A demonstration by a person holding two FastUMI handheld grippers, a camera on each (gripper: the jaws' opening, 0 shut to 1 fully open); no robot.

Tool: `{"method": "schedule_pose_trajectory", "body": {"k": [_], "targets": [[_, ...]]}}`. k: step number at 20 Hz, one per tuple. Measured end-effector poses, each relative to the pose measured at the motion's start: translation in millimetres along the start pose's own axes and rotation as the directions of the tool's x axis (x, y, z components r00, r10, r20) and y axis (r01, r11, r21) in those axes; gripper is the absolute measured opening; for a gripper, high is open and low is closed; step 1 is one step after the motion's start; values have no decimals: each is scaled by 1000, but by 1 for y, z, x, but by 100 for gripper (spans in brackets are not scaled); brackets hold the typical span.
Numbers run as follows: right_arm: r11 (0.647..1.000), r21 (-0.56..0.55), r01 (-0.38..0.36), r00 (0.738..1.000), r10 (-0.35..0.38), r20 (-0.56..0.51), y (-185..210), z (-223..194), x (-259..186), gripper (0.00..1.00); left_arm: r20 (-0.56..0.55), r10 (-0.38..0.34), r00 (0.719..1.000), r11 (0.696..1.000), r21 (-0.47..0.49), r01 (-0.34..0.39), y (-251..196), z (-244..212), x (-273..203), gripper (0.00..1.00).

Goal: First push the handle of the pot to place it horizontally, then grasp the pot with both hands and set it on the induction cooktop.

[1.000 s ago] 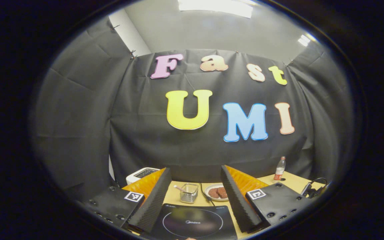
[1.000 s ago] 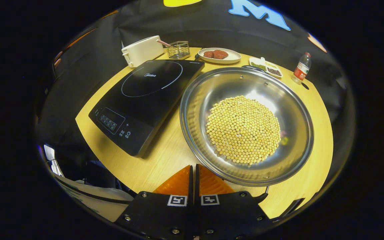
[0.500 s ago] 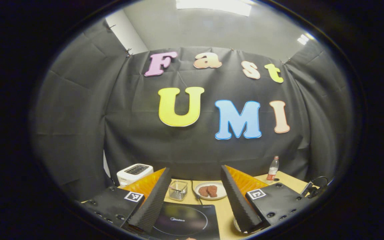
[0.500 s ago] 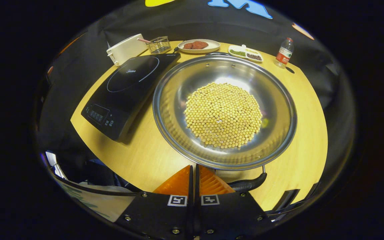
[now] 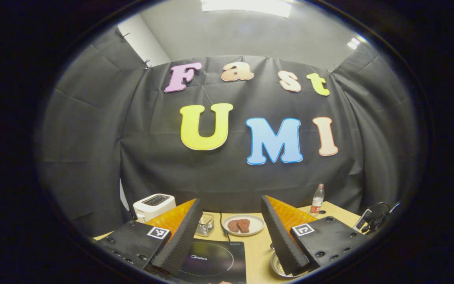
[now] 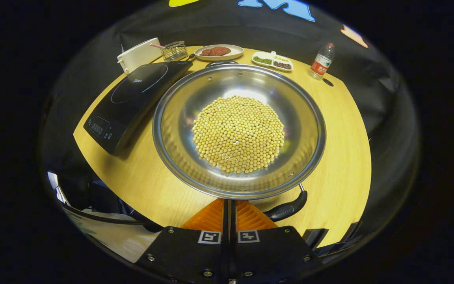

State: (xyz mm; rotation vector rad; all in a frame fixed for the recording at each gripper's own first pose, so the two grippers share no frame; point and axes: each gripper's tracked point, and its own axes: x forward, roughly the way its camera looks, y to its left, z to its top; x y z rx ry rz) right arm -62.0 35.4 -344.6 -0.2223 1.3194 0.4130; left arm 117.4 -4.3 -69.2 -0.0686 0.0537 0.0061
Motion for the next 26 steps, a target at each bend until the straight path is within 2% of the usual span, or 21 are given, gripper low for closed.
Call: {"method": "schedule_pose_trajectory", "body": {"k": [6, 7, 11, 15, 16, 17, 19, 24, 26], "targets": [[998, -20, 56, 998, -57, -25, -35, -2, 3, 1, -3, 11, 1000, 1000, 4, -11, -8, -2, -2, 97], [998, -24, 65, 997, -66, -29, -40, -2, 4, 1, -4, 15, 1000, 1000, 5, -15, -7, -3, -1, 91], [991, -60, 120, 991, -123, -44, -66, 1, 9, 1, -10, 34, 999, 999, 11, -34, -7, -4, -1, 91], [988, -66, 142, 988, -145, -50, -86, 1, 18, 1, -18, 52, 999, 998, 22, -51, -6, -7, 1, 90], [986, -72, 153, 986, -157, -48, -91, 2, 19, 1, -20, 56, 998, 998, 23, -55, -6, -7, 0, 95], [983, -80, 166, 984, -170, -43, -97, 3, 21, 1, -22, 60, 998, 998, 24, -60, -6, -8, 1, 100], [977, -92, 193, 980, -197, -35, -110, 7, 25, 1, -27, 70, 997, 997, 28, -69, -6, -10, 1, 100], [956, -125, 264, 964, -263, 32, -136, 20, 31, 1, -35, 91, 995, 995, 39, -90, -10, -11, 0, 90], [945, -158, 286, 958, -278, 69, -141, 27, 34, 1, -39, 98, 994, 994, 43, -97, -11, -12, -2, 94]]}}
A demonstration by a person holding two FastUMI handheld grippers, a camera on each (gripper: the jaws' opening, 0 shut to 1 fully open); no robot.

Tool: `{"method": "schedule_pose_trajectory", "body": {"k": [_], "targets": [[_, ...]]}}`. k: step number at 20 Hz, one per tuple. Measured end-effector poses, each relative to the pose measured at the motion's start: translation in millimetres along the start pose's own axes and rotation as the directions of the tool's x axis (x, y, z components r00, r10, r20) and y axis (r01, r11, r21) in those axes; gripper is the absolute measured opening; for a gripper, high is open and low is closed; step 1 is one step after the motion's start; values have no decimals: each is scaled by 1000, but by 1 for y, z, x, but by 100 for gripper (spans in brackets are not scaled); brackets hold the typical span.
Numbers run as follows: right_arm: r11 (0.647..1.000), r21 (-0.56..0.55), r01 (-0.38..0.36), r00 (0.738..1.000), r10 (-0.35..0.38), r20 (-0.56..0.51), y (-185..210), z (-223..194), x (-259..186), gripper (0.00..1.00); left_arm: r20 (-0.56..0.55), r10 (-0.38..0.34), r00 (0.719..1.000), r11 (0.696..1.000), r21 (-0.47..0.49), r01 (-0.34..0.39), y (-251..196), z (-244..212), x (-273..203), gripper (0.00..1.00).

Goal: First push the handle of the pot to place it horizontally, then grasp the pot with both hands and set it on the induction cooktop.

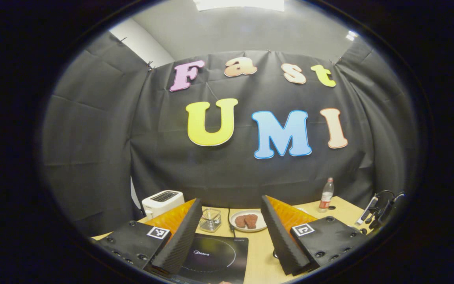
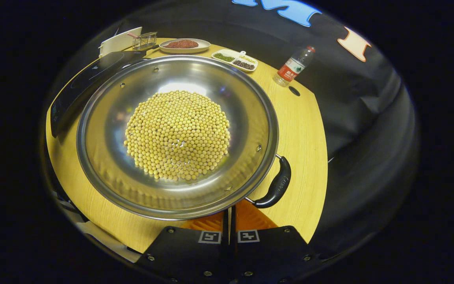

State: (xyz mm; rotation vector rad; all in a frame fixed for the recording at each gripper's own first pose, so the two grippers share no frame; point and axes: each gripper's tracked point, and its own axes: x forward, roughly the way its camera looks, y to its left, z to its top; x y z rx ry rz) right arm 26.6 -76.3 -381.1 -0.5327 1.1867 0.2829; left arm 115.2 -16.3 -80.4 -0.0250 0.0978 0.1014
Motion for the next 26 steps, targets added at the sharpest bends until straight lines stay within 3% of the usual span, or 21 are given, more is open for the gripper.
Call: {"method": "schedule_pose_trajectory", "body": {"k": [6, 15, 18, 20, 21, 24, 25, 26], "targets": [[998, -57, 25, 998, -21, 63, 1, 15, 10, 1, -19, 35, 999, 999, 7, -35, 8, -7, -7, 100], [999, -26, 32, 996, -29, 88, 3, 38, 26, 1, -47, 72, 996, 997, 26, -71, 20, -19, -16, 96], [998, 8, 59, 992, -59, 109, -2, 47, 28, 1, -61, 66, 996, 998, 29, -64, 17, -25, -12, 91], [997, 39, 65, 991, -69, 117, -7, 48, 26, 1, -74, 54, 996, 998, 27, -52, 13, -31, -8, 100], [997, 55, 60, 990, -67, 125, -8, 48, 23, 1, -78, 46, 996, 999, 26, -44, 10, -34, -7, 95], [992, 116, 54, 984, -72, 164, -15, 49, 7, 1, -93, 10, 996, 1000, 26, -7, -1, -43, 2, 97], [989, 144, 43, 981, -69, 181, -15, 50, 0, 1, -98, -5, 995, 1000, 24, 7, -5, -45, 6, 90], [984, 174, 29, 979, -63, 196, -16, 51, -7, 1, -102, -21, 995, 1000, 20, 23, -12, -48, 10, 97]]}}
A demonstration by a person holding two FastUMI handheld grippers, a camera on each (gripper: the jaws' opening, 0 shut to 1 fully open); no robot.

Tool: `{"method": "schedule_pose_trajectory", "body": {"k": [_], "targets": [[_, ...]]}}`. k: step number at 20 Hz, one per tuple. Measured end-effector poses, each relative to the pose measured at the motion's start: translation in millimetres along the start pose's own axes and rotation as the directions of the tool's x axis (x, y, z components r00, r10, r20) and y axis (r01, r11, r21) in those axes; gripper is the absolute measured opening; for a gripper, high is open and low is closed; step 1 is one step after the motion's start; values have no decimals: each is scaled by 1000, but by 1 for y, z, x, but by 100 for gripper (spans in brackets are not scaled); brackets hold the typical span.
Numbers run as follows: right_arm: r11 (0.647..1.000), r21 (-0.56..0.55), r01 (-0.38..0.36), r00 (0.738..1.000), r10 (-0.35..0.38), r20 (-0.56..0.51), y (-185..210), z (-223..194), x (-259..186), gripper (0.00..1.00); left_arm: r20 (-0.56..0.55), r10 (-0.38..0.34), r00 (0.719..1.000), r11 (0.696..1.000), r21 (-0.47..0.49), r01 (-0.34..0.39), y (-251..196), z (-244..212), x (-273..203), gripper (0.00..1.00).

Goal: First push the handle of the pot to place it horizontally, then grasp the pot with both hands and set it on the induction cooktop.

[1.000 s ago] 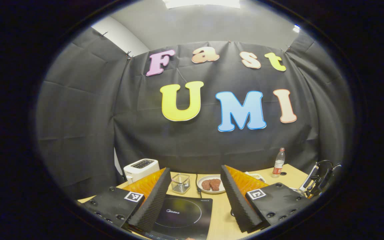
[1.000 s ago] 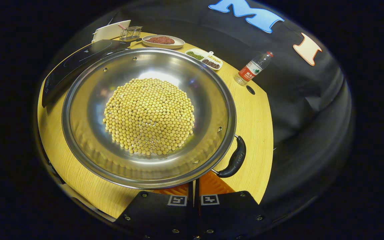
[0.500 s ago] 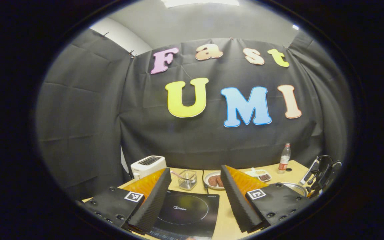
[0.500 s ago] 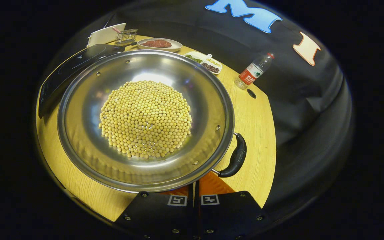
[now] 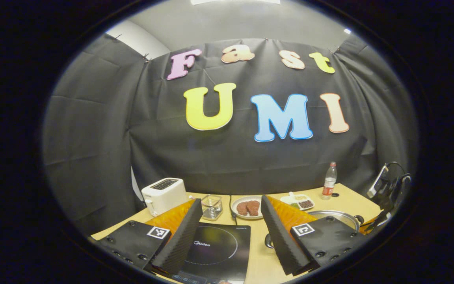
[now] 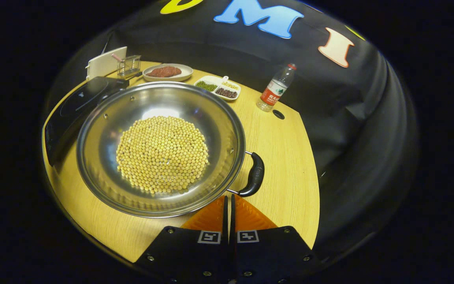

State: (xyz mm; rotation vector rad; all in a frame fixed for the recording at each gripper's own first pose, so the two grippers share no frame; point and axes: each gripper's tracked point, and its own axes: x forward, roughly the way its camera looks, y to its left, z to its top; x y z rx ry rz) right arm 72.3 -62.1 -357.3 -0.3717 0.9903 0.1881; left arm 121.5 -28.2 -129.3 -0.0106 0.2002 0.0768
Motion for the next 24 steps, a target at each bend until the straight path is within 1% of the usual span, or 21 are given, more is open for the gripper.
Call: {"method": "schedule_pose_trajectory", "body": {"k": [3, 4, 5, 6, 7, 8, 9, 10, 11, 12, 14, 15, 21, 24], "targets": [[996, 86, -7, 998, 2, 61, -7, 11, -17, 1, -16, -51, 999, 999, -6, 51, -19, -11, 13, 97], [993, 118, -5, 997, -4, 81, -10, 16, -21, 1, -24, -66, 998, 998, -4, 66, -23, -15, 19, 100], [988, 157, -8, 996, -6, 90, -12, 18, -25, 1, -37, -79, 996, 997, -3, 79, -27, -21, 24, 100], [980, 198, -25, 995, 4, 104, -12, 24, -30, 6, -50, -91, 995, 996, -5, 91, -32, -28, 30, 100], [971, 234, -45, 993, 17, 120, -10, 27, -31, 18, -64, -103, 993, 995, -7, 103, -36, -35, 35, 100], [964, 260, -61, 990, 26, 136, -10, 31, -30, 45, -78, -117, 990, 993, -11, 116, -42, -41, 40, 100], [959, 276, -65, 989, 24, 149, -12, 34, -33, 53, -94, -128, 987, 992, -13, 127, -47, -49, 44, 98], [956, 287, -58, 987, 13, 158, -15, 36, -34, 92, -109, -141, 984, 990, -15, 140, -52, -56, 48, 95], [955, 293, -52, 986, 3, 166, -16, 37, -31, 98, -127, -154, 980, 988, -16, 153, -58, -64, 53, 93], [953, 300, -52, 985, 0, 173, -15, 39, -29, 99, -147, -166, 975, 986, -15, 166, -63, -72, 57, 91], [949, 311, -52, 983, -6, 184, -14, 42, -26, 99, -186, -193, 964, 981, -15, 193, -75, -90, 64, 91], [947, 316, -51, 982, -10, 188, -14, 43, -24, 99, -203, -206, 957, 978, -15, 207, -80, -96, 69, 97], [932, 359, -56, 984, -10, 180, -11, 45, -3, 99, -305, -247, 920, 967, -24, 252, -104, -144, 89, 98], [903, 422, -83, 979, -6, 204, -15, 57, 5, 99, -354, -263, 897, 961, -18, 275, -115, -164, 95, 98]]}}
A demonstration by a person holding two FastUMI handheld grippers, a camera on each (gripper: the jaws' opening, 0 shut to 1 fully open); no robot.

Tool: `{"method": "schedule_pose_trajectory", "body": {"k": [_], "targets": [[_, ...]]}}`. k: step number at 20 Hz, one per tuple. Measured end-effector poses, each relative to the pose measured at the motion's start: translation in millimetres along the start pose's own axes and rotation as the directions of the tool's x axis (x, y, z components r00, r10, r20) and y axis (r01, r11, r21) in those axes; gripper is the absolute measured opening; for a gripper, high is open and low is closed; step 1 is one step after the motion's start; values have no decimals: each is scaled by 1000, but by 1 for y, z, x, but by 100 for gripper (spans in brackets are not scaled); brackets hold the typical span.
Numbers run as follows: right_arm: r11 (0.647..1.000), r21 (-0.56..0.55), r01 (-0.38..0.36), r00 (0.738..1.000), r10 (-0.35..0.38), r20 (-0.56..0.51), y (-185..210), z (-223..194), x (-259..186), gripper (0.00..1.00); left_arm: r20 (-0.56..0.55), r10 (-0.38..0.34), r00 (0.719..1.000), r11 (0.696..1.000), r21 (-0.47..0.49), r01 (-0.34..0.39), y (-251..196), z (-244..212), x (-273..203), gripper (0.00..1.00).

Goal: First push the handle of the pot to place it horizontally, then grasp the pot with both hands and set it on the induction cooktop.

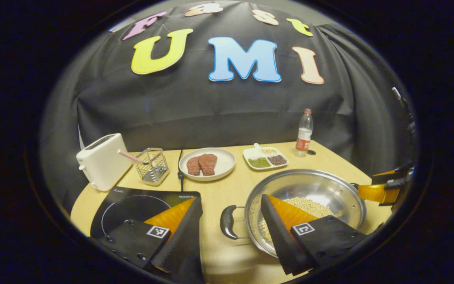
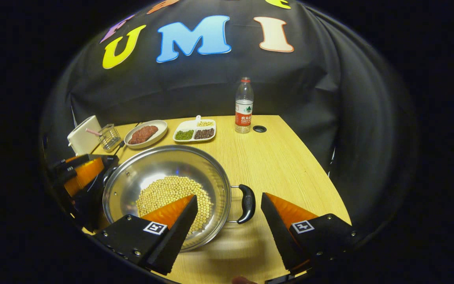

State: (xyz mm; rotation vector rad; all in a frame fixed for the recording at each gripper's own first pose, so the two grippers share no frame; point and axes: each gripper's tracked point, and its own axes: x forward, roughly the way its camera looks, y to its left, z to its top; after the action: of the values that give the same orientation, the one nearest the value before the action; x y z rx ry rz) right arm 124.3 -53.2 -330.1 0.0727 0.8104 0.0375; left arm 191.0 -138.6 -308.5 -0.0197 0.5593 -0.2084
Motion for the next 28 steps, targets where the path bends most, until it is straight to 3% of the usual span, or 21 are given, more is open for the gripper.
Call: {"method": "schedule_pose_trajectory", "body": {"k": [11, 12, 13, 14, 15, 16, 17, 19, 21, 22, 24, 25, 28], "targets": [[999, 34, -4, 995, 7, -102, -1, -28, 43, 99, -135, 3, 991, 1000, 11, -2, -3, -42, 35, 100], [999, 38, -6, 993, 11, -118, 0, -32, 46, 100, -140, 14, 990, 1000, 19, -12, -2, -43, 36, 92], [999, 36, 6, 992, -2, -127, -4, -35, 48, 100, -145, 15, 989, 1000, 23, -12, -2, -45, 36, 94], [999, 31, 16, 992, -12, -128, -8, -36, 51, 90, -152, 18, 988, 1000, 25, -15, -2, -47, 37, 92], [999, 36, 12, 991, -7, -131, -8, -37, 52, 91, -158, 17, 987, 1000, 27, -13, -4, -49, 37, 89], [999, 37, 20, 990, -15, -140, -9, -39, 52, 85, -160, 22, 987, 999, 34, -17, -3, -50, 40, 86], [999, 35, 39, 991, -34, -132, -15, -38, 50, 85, -164, 12, 986, 999, 38, -6, -7, -51, 41, 77], [997, 64, 35, 991, -26, -135, -16, -39, 55, 61, -174, 23, 984, 999, 42, -16, -6, -54, 43, 67], [997, 66, 39, 990, -29, -139, -15, -40, 54, 61, -169, 32, 985, 999, 40, -26, -7, -53, 43, 71], [997, 68, 39, 991, -30, -131, -15, -38, 53, 56, -169, 34, 985, 999, 40, -27, -7, -54, 43, 73], [997, 61, 38, 991, -30, -133, -15, -39, 53, 51, -166, 45, 985, 998, 50, -38, -6, -52, 42, 66], [998, 55, 41, 990, -33, -137, -16, -39, 54, 51, -169, 47, 984, 998, 51, -39, -7, -53, 42, 68], [999, 31, 36, 992, -32, -121, -18, -33, 46, 51, -170, 50, 984, 999, 25, -46, -10, -52, 33, 60]]}}
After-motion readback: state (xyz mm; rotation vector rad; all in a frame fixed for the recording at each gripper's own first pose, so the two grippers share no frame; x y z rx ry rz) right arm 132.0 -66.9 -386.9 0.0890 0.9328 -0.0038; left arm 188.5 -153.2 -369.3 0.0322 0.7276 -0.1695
